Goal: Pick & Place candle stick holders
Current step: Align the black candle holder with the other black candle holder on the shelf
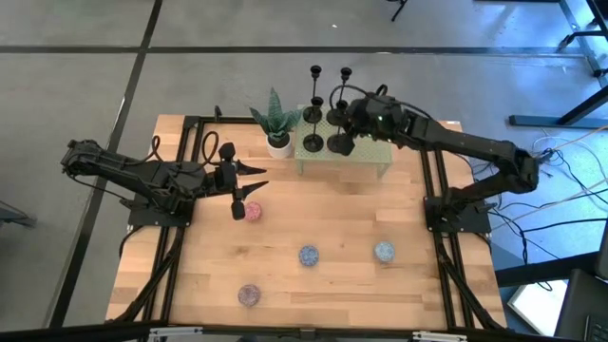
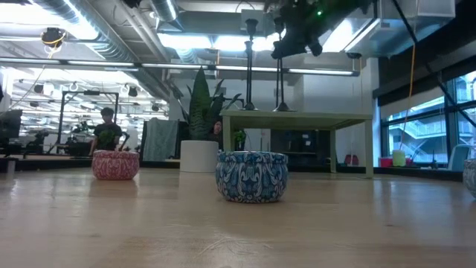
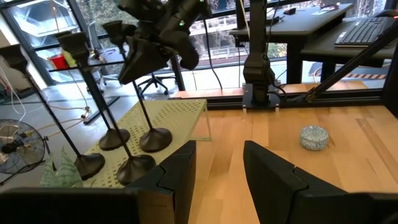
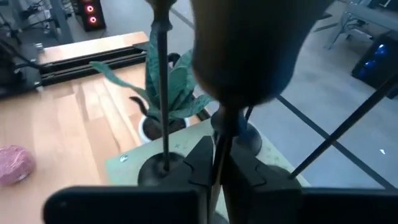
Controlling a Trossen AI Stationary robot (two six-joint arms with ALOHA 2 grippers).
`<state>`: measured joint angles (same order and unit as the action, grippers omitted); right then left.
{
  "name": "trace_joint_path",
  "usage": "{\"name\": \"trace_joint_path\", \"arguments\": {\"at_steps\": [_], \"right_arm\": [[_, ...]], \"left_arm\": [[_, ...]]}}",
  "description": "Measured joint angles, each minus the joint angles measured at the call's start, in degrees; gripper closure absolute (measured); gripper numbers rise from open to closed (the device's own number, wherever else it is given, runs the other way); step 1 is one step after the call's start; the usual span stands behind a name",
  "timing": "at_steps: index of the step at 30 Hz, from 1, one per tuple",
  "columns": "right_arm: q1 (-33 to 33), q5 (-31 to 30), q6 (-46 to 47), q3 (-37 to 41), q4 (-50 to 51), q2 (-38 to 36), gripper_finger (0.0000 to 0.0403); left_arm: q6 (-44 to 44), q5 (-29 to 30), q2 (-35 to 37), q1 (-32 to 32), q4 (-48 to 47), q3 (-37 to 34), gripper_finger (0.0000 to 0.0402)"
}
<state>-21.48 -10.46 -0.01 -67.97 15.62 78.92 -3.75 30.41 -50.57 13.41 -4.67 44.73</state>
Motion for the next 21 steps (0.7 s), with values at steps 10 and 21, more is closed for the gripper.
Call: {"name": "trace_joint_path", "arguments": {"at_steps": [10,21], "right_arm": [[-1.6,0.4,-1.6,0.2,-0.8,2.1,0.039],[-1.6,0.2,-2.5,0.2,-0.6,2.1,0.0263]], "left_arm": [[0.0,0.0,0.0,0.0,-0.4,0.0,0.0272],[0.0,0.0,0.0,0.0,-0.4,0.0,0.0272]]}}
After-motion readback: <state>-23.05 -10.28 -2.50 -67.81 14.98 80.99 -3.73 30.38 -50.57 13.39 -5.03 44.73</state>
